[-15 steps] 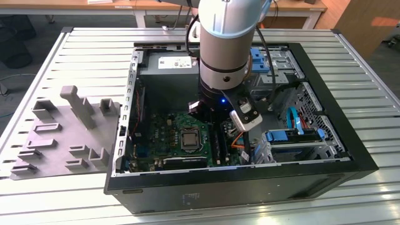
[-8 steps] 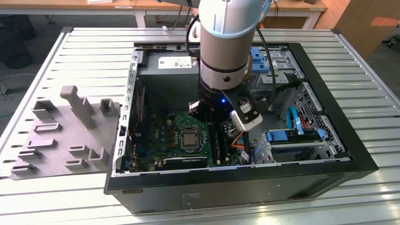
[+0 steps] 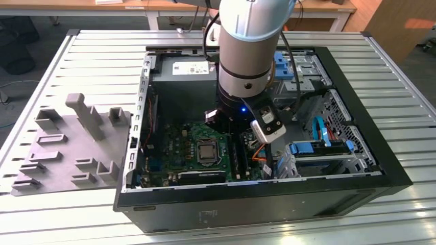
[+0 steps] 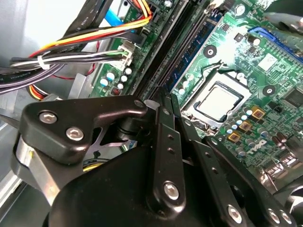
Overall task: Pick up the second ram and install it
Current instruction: 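Insert the second ram into the second slot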
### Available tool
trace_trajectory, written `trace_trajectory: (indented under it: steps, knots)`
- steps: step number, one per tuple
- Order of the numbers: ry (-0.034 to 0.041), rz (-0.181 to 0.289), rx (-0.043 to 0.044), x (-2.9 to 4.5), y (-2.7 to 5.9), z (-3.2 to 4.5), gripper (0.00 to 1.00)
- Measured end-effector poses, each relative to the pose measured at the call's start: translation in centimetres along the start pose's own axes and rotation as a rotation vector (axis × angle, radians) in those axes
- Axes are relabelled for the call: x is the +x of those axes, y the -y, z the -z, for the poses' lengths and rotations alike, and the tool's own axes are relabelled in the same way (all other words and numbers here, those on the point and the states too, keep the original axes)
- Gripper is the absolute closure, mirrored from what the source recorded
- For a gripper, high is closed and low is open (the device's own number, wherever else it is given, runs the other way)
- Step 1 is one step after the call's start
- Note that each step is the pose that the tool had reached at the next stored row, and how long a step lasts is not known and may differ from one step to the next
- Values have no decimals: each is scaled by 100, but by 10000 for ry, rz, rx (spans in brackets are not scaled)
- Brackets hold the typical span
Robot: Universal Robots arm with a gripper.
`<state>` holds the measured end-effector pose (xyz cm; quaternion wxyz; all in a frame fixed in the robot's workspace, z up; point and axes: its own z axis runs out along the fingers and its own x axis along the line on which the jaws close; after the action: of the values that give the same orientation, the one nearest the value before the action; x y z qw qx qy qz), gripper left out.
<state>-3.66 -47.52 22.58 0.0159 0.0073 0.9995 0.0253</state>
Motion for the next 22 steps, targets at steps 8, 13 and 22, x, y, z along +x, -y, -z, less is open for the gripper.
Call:
trace_trajectory:
  steps: [8,13,22]
  knots:
    - [-13,-1,0,-9,9,0,88]
    - [-13,-2,1,-9,12,1,88]
    - [-13,-2,2,-9,19,-4,88]
